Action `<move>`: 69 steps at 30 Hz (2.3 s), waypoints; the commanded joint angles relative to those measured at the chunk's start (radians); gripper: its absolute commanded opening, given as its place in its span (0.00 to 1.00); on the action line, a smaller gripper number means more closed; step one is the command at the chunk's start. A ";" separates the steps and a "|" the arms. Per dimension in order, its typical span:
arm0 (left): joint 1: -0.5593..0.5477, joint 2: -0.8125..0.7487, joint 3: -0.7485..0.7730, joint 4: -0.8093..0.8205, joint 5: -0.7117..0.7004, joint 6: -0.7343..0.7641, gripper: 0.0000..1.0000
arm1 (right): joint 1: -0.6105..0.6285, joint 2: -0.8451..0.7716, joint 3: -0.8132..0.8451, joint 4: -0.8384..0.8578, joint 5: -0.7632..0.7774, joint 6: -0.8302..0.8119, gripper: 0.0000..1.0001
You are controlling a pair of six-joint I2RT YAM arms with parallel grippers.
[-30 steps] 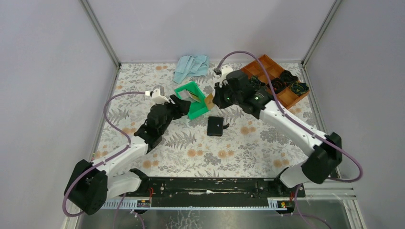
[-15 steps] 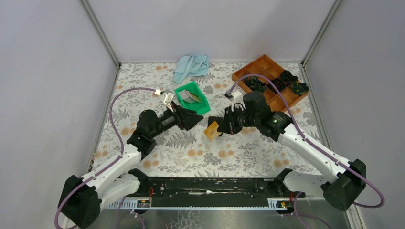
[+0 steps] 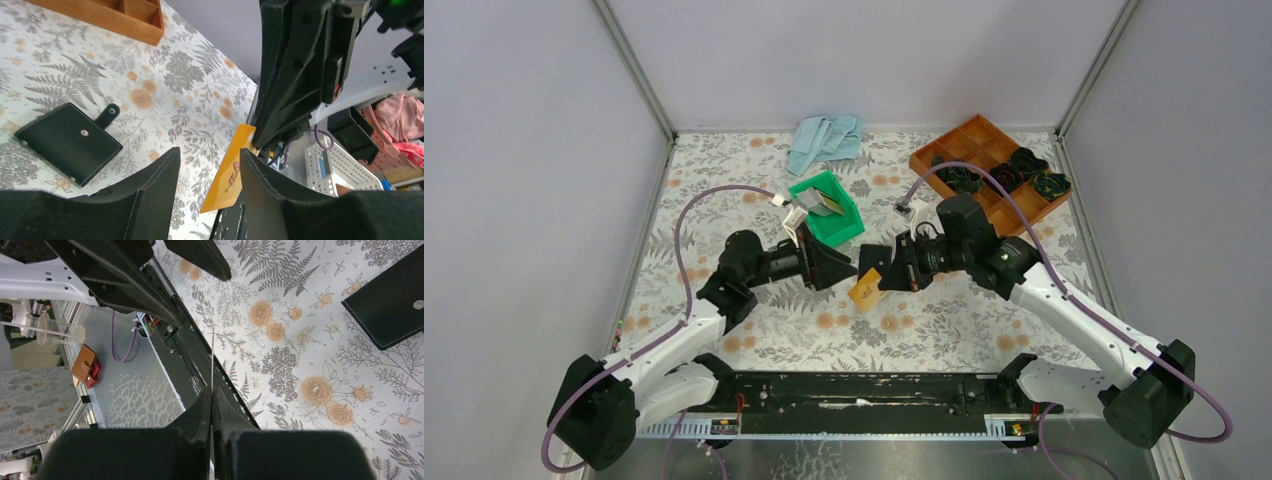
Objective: Put the credit cards into the card holder
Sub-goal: Pick up the credit card from the storage box.
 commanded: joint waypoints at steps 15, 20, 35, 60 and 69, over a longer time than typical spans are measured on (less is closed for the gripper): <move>-0.069 0.123 0.001 0.076 0.124 0.001 0.54 | -0.064 0.058 0.024 0.066 -0.174 0.011 0.00; -0.073 0.144 0.006 0.081 0.138 0.000 0.46 | -0.070 0.075 0.021 0.079 -0.196 0.017 0.00; -0.073 0.156 0.008 0.111 0.164 -0.026 0.00 | -0.129 0.170 0.048 0.089 -0.302 0.011 0.01; -0.073 0.187 -0.049 0.329 -0.364 -0.228 0.00 | -0.221 -0.018 -0.122 0.378 0.065 0.133 0.54; -0.073 0.360 -0.060 0.654 -0.388 -0.416 0.00 | -0.221 -0.056 -0.360 0.752 0.125 0.274 0.56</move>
